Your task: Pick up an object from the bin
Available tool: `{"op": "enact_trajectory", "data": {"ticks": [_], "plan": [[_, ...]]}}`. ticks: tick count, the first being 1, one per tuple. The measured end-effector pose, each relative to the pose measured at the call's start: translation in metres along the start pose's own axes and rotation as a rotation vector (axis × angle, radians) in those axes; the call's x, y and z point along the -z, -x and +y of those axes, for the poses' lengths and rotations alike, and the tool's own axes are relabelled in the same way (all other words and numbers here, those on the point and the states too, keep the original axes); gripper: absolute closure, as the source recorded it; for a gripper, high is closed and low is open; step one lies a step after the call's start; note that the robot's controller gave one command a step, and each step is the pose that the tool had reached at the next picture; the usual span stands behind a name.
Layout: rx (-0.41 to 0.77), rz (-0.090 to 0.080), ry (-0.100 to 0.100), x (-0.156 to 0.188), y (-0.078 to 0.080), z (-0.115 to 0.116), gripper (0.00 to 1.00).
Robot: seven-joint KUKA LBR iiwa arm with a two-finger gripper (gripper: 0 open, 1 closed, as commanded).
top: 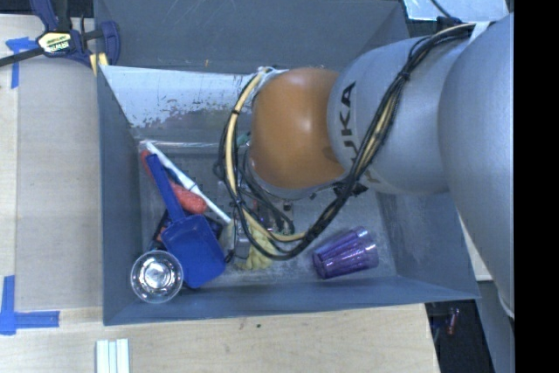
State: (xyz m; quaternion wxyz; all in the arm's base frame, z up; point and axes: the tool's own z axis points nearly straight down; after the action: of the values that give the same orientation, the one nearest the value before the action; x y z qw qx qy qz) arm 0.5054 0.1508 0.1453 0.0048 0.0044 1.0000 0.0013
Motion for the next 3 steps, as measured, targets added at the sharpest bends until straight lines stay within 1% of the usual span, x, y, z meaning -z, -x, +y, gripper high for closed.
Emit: {"op": "enact_trajectory", "data": {"ticks": [1,2,3], "plan": [[-0.032,-0.009,-0.003,-0.042,-0.014,-0.027,0.0],[0.244,-0.018,0.001,-0.036,0.012,-0.028,0.0],[-0.054,-0.022,0.0,-0.073,-0.001,-0.032,1.0]]}}
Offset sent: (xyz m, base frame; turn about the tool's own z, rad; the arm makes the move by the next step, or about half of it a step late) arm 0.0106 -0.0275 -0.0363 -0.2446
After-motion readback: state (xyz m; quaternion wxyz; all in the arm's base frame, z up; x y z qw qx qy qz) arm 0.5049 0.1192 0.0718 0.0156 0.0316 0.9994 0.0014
